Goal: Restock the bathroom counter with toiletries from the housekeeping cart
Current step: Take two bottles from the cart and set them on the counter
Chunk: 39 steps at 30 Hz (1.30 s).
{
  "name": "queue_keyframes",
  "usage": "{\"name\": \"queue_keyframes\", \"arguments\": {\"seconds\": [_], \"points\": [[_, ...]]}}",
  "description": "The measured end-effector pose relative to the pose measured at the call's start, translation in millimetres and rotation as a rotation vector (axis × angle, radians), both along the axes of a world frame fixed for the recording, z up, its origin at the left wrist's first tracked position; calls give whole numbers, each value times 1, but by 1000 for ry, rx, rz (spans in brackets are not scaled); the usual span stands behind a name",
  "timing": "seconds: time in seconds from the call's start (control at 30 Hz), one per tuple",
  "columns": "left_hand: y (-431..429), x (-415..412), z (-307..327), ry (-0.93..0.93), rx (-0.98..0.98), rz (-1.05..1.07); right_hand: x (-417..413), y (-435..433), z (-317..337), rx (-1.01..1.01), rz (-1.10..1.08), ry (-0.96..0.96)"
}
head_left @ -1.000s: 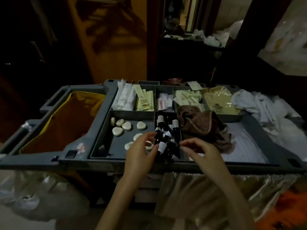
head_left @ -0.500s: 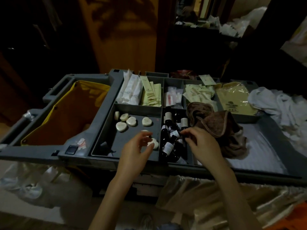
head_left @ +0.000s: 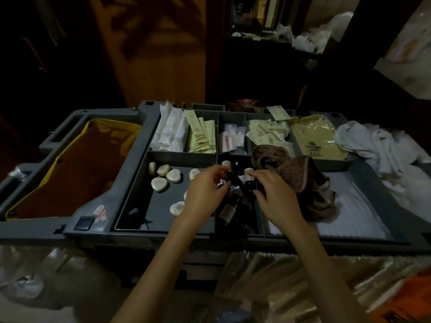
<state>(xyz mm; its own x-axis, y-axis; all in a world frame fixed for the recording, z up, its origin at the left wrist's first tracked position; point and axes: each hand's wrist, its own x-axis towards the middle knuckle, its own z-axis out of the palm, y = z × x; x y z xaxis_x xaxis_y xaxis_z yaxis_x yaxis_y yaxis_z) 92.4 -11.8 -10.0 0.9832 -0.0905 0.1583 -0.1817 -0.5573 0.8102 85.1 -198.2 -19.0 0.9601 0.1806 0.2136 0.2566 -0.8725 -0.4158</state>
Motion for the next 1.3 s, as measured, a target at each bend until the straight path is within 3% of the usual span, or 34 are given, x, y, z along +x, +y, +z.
{"name": "queue_keyframes", "arguments": {"seconds": [0.27, 0.43, 0.6, 0.8, 0.93, 1.03, 1.13, 1.23, 1.3], "points": [[-44, 77, -4, -253, 608, -534, -21, -21, -4, 46, -111, -6], [-50, 99, -13, -403, 760, -703, -32, -32, -12, 111, -150, -8], [-55, 110, -12, -417, 851, -753, -36, -27, -23, 149, -143, -3], [-39, 101, -16, -617, 651, -734, -34, -15, -28, 235, -108, 7], [-24, 93, -21, -591, 514, -534, -30, -9, -28, 272, -92, 17], [-11, 73, -23, -449, 212, -276, -28, -3, -27, 310, -81, 30], [-2, 45, -20, -184, -150, -59, -29, 7, -26, 347, -81, 68], [6, 15, -18, 50, -481, 49, -33, 20, -28, 377, -105, 114], [12, -4, -20, 135, -584, 86, -36, 28, -32, 304, -155, 102]]}}
